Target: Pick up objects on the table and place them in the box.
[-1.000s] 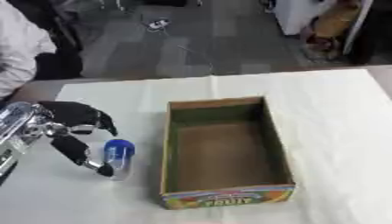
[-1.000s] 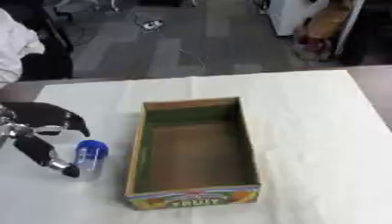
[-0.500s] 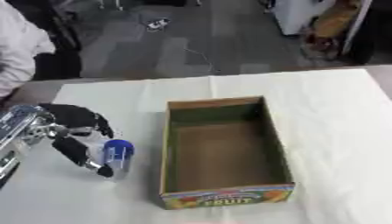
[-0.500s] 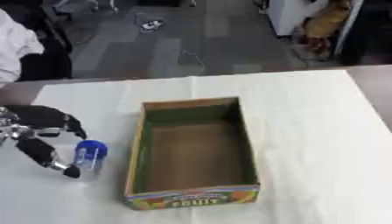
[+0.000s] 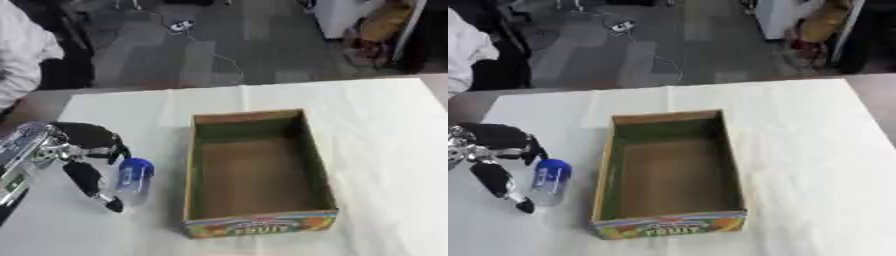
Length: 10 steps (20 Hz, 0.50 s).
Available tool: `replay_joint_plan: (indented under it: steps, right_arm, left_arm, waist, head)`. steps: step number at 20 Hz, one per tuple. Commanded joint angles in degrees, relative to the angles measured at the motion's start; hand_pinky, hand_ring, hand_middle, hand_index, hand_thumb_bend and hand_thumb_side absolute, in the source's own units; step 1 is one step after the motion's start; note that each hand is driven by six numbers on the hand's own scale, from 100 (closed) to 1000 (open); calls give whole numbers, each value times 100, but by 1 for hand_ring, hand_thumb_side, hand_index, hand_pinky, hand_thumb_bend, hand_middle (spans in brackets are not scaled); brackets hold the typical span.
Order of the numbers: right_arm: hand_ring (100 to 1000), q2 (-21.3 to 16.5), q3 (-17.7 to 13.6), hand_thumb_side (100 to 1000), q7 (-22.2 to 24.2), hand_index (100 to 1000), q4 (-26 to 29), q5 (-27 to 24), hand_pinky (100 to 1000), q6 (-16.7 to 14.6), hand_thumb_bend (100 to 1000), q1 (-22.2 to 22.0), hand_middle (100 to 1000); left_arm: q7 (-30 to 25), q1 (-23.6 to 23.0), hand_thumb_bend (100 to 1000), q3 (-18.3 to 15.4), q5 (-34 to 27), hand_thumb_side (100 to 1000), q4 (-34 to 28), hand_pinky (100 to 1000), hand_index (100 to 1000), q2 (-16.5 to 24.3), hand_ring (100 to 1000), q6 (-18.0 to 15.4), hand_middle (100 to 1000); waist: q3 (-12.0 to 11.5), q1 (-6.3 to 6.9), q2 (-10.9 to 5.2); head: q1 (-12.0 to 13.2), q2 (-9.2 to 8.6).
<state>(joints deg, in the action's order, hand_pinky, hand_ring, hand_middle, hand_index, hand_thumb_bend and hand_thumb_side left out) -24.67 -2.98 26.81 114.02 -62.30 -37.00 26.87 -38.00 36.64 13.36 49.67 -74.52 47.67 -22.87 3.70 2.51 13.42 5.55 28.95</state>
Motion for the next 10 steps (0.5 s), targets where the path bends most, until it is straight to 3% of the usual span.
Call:
replay_joint_plan:
  steps: [1,6,10]
  right_arm:
    - [306,-52,-27,1000,385,516,57,-8,262,-367,100,103,414]
    - [307,-48,-26,1000,385,515,57,-15,262,-362,100,114,414]
    - [307,-45,-26,1000,372,515,57,-22,262,-353,100,130,414]
  left_arm:
    - [125,56,908,-94,-68,737,-30,590,860,117,598,-69,575]
    - [366,54,942,-86,-103,700,-18,549,863,71,560,-201,567]
    - [658,52,907,-98,-235,686,10,486,840,41,510,-284,524]
  waist:
    - [0,-8,-81]
    - [11,-4,-77]
    - [21,6,-76]
  head:
    - [59,-30]
    - [68,-22]
    - [70,-32]
